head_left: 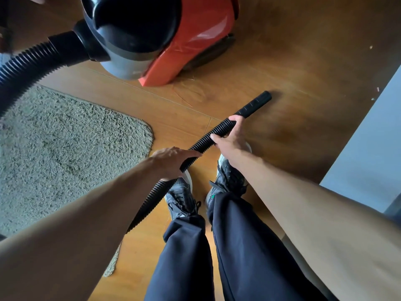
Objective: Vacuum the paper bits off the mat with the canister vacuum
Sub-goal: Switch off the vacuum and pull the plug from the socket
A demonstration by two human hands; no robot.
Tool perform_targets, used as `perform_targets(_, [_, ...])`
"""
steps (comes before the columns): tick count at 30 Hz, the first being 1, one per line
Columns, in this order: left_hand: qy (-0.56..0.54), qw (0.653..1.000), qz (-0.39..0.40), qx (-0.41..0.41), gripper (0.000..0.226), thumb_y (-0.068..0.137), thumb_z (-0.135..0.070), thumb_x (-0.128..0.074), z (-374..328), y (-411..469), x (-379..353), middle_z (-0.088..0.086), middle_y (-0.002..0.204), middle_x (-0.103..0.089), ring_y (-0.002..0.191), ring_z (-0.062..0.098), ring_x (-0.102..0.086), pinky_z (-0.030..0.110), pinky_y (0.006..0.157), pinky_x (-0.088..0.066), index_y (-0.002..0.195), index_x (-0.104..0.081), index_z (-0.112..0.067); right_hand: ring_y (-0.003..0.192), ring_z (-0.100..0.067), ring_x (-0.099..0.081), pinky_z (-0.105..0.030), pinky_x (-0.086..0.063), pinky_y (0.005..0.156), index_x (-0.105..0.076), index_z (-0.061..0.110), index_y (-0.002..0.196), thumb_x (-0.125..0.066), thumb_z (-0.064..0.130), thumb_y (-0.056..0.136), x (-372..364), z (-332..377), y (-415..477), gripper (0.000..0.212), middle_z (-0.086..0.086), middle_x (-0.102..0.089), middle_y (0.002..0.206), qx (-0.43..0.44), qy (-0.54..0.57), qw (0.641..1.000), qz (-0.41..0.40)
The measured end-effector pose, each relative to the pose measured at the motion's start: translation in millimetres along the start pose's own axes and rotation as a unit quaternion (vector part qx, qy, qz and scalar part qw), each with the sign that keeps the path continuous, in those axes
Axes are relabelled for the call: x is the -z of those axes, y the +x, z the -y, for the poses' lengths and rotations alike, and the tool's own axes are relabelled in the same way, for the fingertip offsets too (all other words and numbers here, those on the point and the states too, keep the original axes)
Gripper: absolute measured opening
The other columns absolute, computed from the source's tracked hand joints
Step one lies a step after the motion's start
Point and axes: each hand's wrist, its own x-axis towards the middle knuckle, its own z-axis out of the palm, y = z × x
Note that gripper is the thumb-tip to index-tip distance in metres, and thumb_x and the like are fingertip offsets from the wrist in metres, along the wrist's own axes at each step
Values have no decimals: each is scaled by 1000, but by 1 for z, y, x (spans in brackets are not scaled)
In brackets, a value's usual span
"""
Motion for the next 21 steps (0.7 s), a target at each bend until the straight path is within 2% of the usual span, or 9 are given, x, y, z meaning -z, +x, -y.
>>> perform_targets(2, [9, 1000, 17, 6, 80, 94, -15, -62, -7, -9, 11, 10, 139, -57, 74, 12, -60, 21, 50, -41, 151, -18, -48, 82, -22, -53, -5, -33, 39, -31, 28, 132, -63, 15, 90, 5, 3, -8, 55, -11, -56, 120, 7, -33, 999, 3])
perform_targets(4, [23, 1000, 21, 0, 74, 98, -19, -58, -18, -27, 26, 12, 137, -59, 77, 14, -58, 22, 56, -42, 154, -16, -42, 84, -23, -53, -15, -42, 54, -29, 30, 137, -60, 22, 92, 20, 9, -22, 55, -11, -51, 124, 4, -72, 997, 13])
perform_targets(6, [26, 999, 28, 4, 75, 98, -26, -58, -29, -51, 43, 14, 132, -62, 91, 21, -60, 27, 69, -47, 156, -12, -36, 87, -25, -51, -27, -43, 68, -26, 31, 143, -58, 28, 93, 43, 19, -43, 59, -13, -46, 128, 0, -135, 990, 27])
perform_targets(8, [18, 999, 40, 25, 81, 98, -33, -57, -38, -78, 63, 17, 131, -61, 109, 27, -61, 34, 88, -50, 157, -3, -29, 91, -27, -49, -29, -41, 75, -25, 27, 147, -58, 31, 94, 69, 32, -67, 62, -16, -43, 131, 12, -193, 980, 48])
perform_targets(10, [23, 998, 34, 49, 87, 97, -41, -55, -46, -105, 91, 18, 138, -55, 122, 31, -56, 41, 100, -47, 157, 6, -24, 104, -33, -52, -31, -41, 82, -25, 21, 148, -59, 32, 93, 95, 54, -92, 66, -19, -44, 132, 43, -226, 971, 63])
perform_targets(13, [28, 998, -19, 55, 92, 95, -46, -54, -64, -155, 142, 20, 145, -45, 130, 34, -48, 45, 106, -42, 156, 10, -20, 118, -36, -50, -35, -42, 91, -24, 16, 149, -60, 31, 92, 138, 98, -129, 69, -22, -45, 134, 90, -256, 960, 63])
perform_targets(17, [48, 991, -106, 63, 94, 95, -45, -55, -96, -238, 209, 25, 147, -39, 133, 40, -42, 48, 106, -40, 156, 10, -17, 119, -35, -52, -39, -45, 92, -18, 17, 151, -58, 34, 94, 198, 167, -200, 71, -19, -43, 137, 158, -315, 935, 45])
perform_targets(21, [61, 979, -184, 58, 91, 94, -43, -56, -136, -322, 269, 24, 152, -34, 140, 38, -36, 45, 111, -36, 157, 2, -14, 121, -33, -52, -40, -47, 94, -17, 18, 152, -58, 37, 94, 259, 228, -280, 73, -16, -44, 138, 223, -363, 905, -2])
